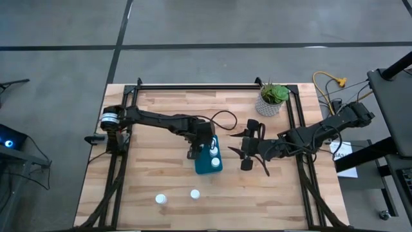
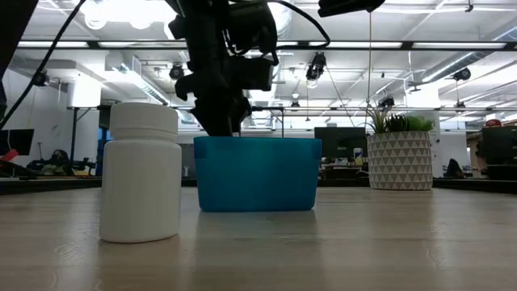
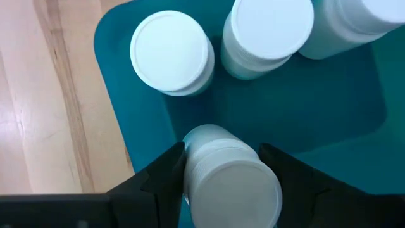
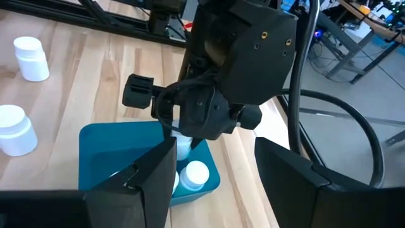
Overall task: Pick and place pill bottles into a basket
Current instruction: Put the white pill bottle into the blue bin
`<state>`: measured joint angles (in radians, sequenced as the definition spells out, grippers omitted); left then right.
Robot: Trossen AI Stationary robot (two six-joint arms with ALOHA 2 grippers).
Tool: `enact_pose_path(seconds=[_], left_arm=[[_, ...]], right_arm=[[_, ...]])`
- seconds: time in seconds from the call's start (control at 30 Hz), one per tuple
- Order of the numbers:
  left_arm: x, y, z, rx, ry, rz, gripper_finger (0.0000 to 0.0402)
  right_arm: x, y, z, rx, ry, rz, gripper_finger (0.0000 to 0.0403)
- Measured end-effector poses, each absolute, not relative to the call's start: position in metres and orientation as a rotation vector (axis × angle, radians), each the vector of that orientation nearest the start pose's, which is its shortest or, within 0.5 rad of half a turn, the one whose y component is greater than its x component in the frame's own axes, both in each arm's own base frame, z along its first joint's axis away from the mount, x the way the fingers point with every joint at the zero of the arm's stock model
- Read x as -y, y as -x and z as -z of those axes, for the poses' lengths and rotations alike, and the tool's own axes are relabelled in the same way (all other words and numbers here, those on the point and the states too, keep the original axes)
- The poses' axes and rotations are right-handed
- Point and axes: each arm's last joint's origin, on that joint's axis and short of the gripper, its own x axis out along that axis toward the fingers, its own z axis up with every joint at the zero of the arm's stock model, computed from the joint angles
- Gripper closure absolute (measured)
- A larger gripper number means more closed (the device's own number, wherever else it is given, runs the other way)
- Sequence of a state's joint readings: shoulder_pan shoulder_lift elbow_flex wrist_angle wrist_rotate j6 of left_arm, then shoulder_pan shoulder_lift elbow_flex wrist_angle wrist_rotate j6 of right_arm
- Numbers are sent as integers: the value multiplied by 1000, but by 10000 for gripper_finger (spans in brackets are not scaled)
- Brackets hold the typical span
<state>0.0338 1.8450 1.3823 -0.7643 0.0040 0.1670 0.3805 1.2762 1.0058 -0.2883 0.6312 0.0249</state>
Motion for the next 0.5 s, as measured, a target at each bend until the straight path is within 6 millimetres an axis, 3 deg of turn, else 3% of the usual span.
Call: enact_pose_path(seconds=[0.27, 0.5], left_arm=[[-13, -370, -211, -1228, -128, 62, 172], [-16, -370, -210, -1230, -142, 32, 164]], right_arm=[[-86, -260, -300, -486, 245, 249, 197], [-86, -259, -300, -486, 245, 247, 197]])
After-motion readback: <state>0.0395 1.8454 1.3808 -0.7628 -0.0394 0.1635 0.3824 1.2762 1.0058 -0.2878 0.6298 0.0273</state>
